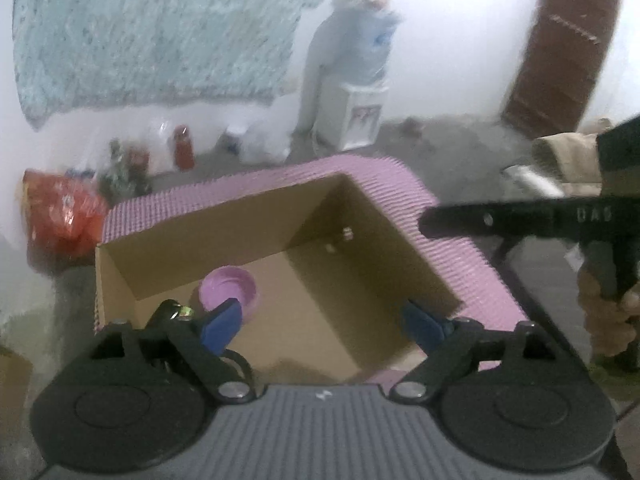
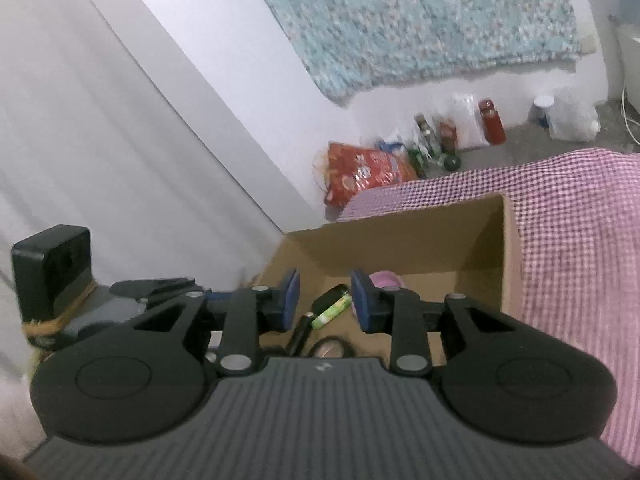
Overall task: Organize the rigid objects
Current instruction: 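Withdraw the right tool from the box toward the gold-lidded jar, then grasp the gold-lidded jar by its lid with the right gripper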
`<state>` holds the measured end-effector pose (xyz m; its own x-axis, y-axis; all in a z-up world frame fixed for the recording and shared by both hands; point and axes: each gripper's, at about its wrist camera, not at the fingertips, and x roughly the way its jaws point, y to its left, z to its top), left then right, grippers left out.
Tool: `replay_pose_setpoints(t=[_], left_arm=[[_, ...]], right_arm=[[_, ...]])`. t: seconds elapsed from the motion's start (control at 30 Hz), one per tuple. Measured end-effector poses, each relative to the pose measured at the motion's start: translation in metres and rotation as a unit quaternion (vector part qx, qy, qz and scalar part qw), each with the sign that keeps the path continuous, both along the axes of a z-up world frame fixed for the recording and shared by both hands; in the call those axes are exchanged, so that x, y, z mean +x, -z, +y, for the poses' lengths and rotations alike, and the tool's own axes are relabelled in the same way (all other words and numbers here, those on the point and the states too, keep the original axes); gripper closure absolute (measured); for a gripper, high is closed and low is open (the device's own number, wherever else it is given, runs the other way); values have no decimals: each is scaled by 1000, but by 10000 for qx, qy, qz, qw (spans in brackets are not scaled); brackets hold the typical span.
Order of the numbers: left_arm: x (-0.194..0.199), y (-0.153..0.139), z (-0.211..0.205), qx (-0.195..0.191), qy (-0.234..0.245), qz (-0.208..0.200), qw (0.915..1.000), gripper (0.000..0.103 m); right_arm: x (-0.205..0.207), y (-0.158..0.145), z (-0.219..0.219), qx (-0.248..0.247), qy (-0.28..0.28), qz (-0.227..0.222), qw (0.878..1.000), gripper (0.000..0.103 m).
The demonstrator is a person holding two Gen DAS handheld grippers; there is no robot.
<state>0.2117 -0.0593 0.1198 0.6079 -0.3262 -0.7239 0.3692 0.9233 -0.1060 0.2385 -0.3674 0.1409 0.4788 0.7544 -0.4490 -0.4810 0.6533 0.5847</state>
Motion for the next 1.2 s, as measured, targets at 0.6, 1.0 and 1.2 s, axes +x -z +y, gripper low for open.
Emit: replay_pose_setpoints(t=[0.6, 1.0, 1.2], left_arm=[[-125, 131, -48, 669, -1, -429, 9968, 8], [-106, 177, -63, 871, -163, -233, 9958, 30], [-93, 182, -62, 779, -330, -244, 9961, 36]], right_arm=[[-114, 135, -4, -109, 311, 1083, 9936, 70], [-65, 157, 31, -246, 259, 1392, 9896, 70], [-61, 168, 37, -173, 146, 1521, 9881, 71]])
